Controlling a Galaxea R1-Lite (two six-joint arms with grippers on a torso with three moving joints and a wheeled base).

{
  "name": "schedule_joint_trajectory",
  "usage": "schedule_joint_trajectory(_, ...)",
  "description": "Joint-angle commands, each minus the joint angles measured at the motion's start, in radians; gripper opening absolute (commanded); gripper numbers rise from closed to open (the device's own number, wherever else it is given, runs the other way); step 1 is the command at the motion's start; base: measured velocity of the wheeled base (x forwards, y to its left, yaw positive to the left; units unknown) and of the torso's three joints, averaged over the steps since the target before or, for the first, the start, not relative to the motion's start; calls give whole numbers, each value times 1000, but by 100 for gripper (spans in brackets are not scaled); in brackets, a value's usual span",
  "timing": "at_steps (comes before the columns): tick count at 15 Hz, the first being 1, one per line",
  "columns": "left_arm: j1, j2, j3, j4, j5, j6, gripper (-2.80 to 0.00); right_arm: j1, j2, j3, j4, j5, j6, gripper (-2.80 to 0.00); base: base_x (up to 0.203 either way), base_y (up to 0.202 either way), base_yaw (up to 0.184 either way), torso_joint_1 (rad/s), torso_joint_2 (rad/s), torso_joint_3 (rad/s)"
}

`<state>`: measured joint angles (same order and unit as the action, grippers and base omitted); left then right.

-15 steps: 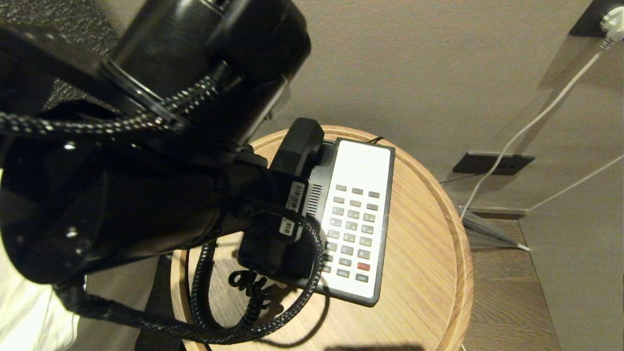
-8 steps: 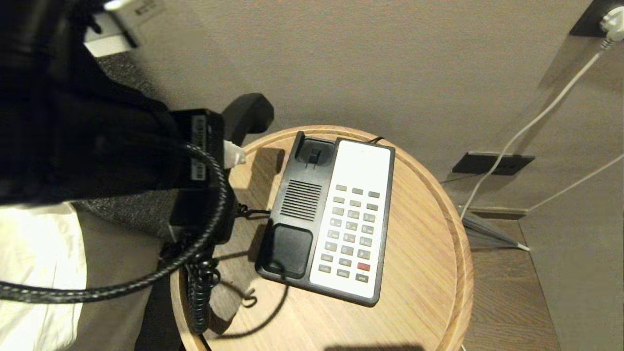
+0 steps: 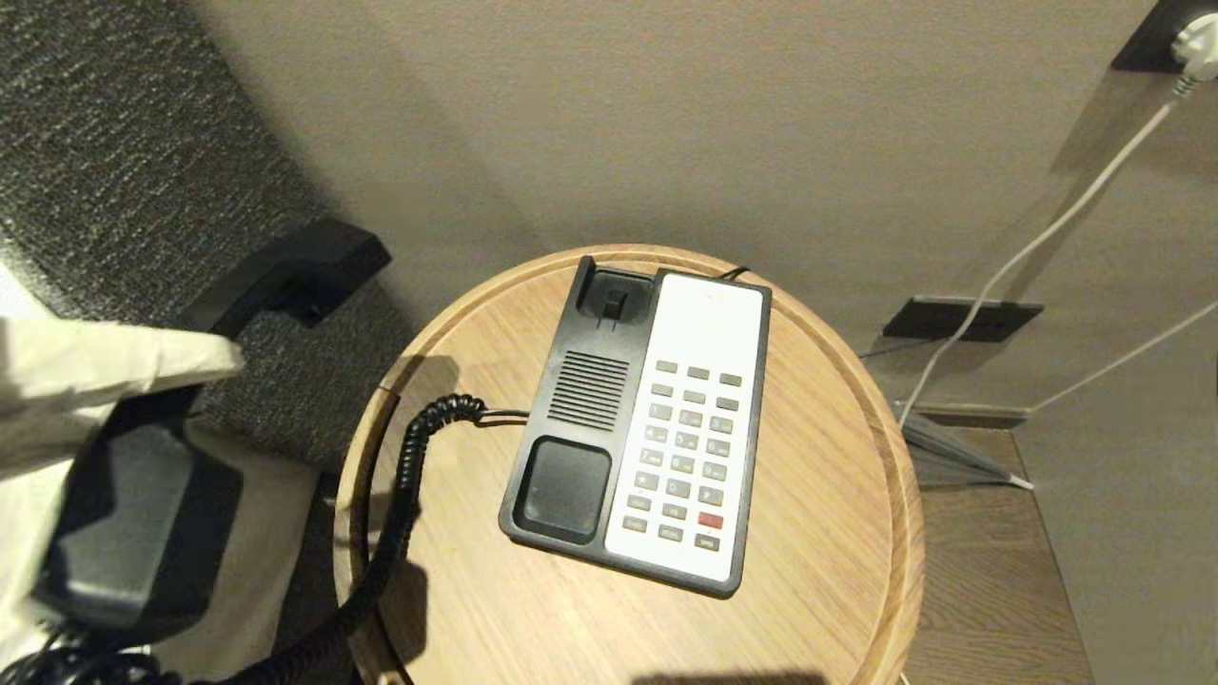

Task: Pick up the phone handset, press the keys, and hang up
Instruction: Dial the number

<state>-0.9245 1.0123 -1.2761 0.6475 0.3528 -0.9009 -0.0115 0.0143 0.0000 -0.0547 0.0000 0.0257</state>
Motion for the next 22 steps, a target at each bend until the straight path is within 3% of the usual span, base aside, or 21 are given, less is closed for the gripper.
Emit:
schedule_joint_trajectory(1, 2, -220, 170, -61, -7, -15, -280, -1, 0, 20, -1, 0, 0, -280, 0, 0, 0, 0, 0, 0)
schedule_joint_trajectory(3, 5, -303, 267, -100, -27, -16, -280, 0, 0, 20, -1, 0, 0, -280, 0, 0, 0, 0, 0, 0)
schedule_joint_trajectory(6, 7, -307, 268, -146, -35, 20, -280, 0, 0, 21, -1, 0, 0, -280, 0, 0, 0, 0, 0, 0)
schedule_joint_trajectory(13, 10, -319, 295, -148, -30, 39, -280, 1, 0, 20, 1, 3, -4, -280, 0, 0, 0, 0, 0, 0)
schedule_joint_trajectory(15, 26, -316, 299, -149, -29, 42, -280, 1, 0, 15, 20, 19, -67, -280, 0, 0, 0, 0, 0, 0)
schedule_joint_trajectory(17, 32, -319, 300, -149, -29, 42, -280, 1, -1, -4, 6, 17, -68, -280, 0, 0, 0, 0, 0, 0)
schedule_joint_trajectory(19, 32, -315, 280, -150, -29, 44, -280, 0, -1, -162, 104, 33, -66, -280, 0, 0, 0, 0, 0, 0)
schedule_joint_trajectory(21, 32, -317, 260, -149, -31, 46, -280, 0, 15, -442, 347, 75, -59, -280, 0, 0, 0, 0, 0, 0)
schedule_joint_trajectory(22, 32, -320, 268, -149, -31, 48, -280, -1, 56, -545, 399, 88, -49, -280, 0, 0, 0, 0, 0, 0)
